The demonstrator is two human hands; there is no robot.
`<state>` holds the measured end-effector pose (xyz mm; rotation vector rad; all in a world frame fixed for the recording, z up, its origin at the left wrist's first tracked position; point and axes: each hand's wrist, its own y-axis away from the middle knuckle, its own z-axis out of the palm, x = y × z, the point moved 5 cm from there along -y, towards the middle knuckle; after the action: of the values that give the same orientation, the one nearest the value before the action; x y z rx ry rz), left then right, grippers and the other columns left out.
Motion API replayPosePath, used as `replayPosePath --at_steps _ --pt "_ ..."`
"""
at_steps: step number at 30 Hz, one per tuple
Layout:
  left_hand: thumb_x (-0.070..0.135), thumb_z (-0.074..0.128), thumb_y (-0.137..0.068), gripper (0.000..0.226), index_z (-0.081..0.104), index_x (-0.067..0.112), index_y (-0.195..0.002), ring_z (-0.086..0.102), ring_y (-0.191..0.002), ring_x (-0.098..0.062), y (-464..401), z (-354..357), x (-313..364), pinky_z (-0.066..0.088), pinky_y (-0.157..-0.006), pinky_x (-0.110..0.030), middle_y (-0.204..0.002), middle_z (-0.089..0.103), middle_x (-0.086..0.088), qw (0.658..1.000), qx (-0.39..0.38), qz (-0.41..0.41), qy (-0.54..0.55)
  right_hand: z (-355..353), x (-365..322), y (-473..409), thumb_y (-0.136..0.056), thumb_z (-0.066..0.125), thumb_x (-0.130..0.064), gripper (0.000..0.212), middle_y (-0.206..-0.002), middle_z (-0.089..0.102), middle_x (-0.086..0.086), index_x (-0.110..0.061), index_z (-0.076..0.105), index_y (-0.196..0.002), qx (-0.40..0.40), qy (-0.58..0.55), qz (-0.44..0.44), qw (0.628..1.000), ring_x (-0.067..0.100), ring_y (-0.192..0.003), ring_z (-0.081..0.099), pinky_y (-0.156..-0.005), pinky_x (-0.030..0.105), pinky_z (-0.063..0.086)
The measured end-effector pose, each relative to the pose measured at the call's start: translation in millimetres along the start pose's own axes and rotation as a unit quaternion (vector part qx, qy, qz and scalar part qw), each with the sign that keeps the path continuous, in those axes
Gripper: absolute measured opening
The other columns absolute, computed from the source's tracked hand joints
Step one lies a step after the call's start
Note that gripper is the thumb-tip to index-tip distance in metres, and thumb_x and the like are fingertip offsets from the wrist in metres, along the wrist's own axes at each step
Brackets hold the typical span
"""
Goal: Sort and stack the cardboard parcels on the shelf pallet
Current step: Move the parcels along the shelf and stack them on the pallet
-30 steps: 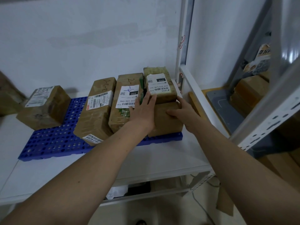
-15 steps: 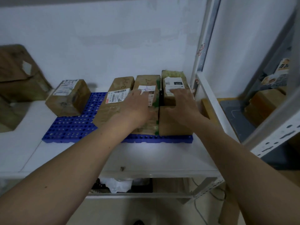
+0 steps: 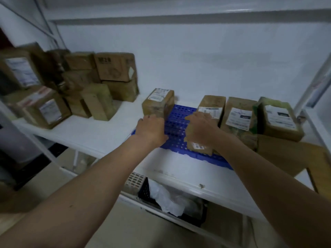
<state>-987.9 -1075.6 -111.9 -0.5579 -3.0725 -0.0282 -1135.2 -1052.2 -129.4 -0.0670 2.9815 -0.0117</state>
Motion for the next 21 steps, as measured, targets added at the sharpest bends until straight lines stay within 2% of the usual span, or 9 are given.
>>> replayPosePath --at_steps 2,6,15,21 --pt "0.037 0.06 -0.084 0.045 0.055 0.018 -0.125 0.045 -0.121 -0.029 4.8 -1.7 -39.5 0.04 -0.099 -0.037 -0.129 0.05 -0.009 1.0 -0.006 -0.024 0.013 2.5 -30.8 -13.3 -0.082 0.068 -0.037 0.07 -0.145 0.036 0.009 -0.016 0.037 -0.141 -0.016 -0.002 -0.008 1.0 0.03 -0.136 0.028 -0.111 0.043 0.026" --pt "0.043 0.061 -0.087 0.056 0.048 0.017 -0.135 0.042 -0.128 -0.027 12.8 -5.1 -122.1 0.037 -0.1 -0.036 -0.141 0.042 -0.009 0.998 -0.009 -0.063 0.023 9.0 -100.7 -41.9 -0.081 0.071 -0.035 0.071 -0.148 0.03 0.01 -0.016 0.037 -0.14 -0.046 -0.026 -0.018 0.998 0.035 -0.138 0.02 -0.11 0.055 0.026" --pt "0.049 0.06 -0.087 0.061 0.046 0.019 -0.138 0.034 -0.132 -0.028 22.7 -0.7 -300.4 0.036 -0.104 -0.038 -0.145 0.038 -0.008 0.993 -0.026 -0.107 0.032 35.2 -254.5 -110.6 -0.08 0.07 -0.04 0.078 -0.152 0.024 0.006 -0.024 0.03 -0.145 -0.05 -0.023 -0.052 0.997 0.03 -0.139 0.019 -0.109 0.048 0.024" --pt "0.048 0.061 -0.086 0.061 0.046 0.019 -0.138 0.034 -0.133 -0.028 23.7 12.1 -385.5 0.036 -0.104 -0.038 -0.144 0.038 -0.008 0.994 -0.042 -0.098 0.04 62.5 -332.3 -146.1 -0.08 0.069 -0.043 0.079 -0.154 0.022 0.006 -0.024 0.029 -0.146 -0.064 -0.023 -0.043 0.997 0.029 -0.14 0.02 -0.109 0.048 0.024"
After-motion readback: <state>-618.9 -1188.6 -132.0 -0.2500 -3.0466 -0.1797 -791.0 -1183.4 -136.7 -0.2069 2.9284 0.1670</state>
